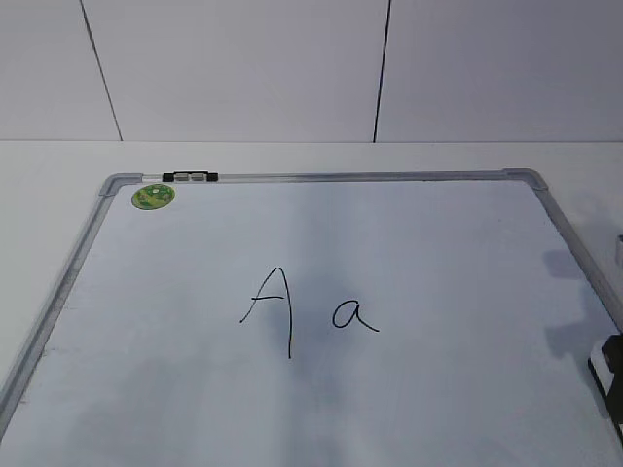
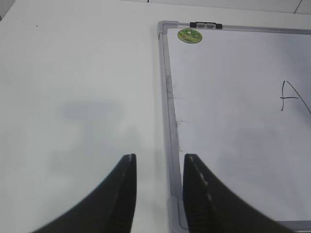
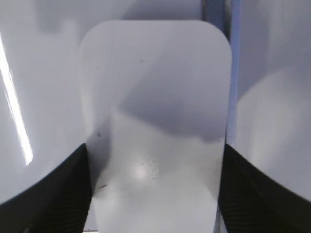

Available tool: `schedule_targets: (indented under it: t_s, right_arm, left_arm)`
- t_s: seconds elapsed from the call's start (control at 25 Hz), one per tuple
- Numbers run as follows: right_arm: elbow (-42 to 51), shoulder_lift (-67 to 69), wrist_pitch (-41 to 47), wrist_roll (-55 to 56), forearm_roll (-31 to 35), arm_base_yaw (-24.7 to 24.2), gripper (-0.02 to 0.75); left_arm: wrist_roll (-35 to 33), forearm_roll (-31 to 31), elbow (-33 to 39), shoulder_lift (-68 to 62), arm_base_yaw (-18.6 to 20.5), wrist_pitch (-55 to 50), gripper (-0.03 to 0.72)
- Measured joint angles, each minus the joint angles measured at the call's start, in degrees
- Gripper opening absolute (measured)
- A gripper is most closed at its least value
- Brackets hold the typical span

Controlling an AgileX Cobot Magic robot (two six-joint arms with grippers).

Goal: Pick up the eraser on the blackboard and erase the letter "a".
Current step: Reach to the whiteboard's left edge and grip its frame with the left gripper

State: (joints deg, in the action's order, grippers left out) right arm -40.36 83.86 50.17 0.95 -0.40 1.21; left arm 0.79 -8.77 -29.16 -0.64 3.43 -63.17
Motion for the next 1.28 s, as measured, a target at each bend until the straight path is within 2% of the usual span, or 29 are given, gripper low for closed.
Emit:
schedule_targets:
  t_s: [0.4, 0.64, 1.0, 1.28]
  right_arm:
    - [0.0, 0.0, 0.0, 0.0, 0.4, 0.0, 0.538]
    - [-0.46, 0.0, 0.33, 0.0, 1.56, 0.0, 0.538]
    - [-0.69, 0.0, 0.33, 0.0, 4.29, 0.0, 0.538]
    - [-0.69, 0.0, 0.33, 0.0, 8.06, 0.0, 0.538]
  left_arm:
    - [0.0, -1.27, 0.0, 0.0, 0.0, 0.13, 0.249]
    - [0.0, -2.54, 0.0, -2.58, 0.0, 1.44, 0.312]
    - [0.0, -5.83, -4.88, -18.83, 0.0, 5.55, 0.33]
    - [0.0, -7.94, -12.49, -34.3, 0.0, 7.53, 0.33]
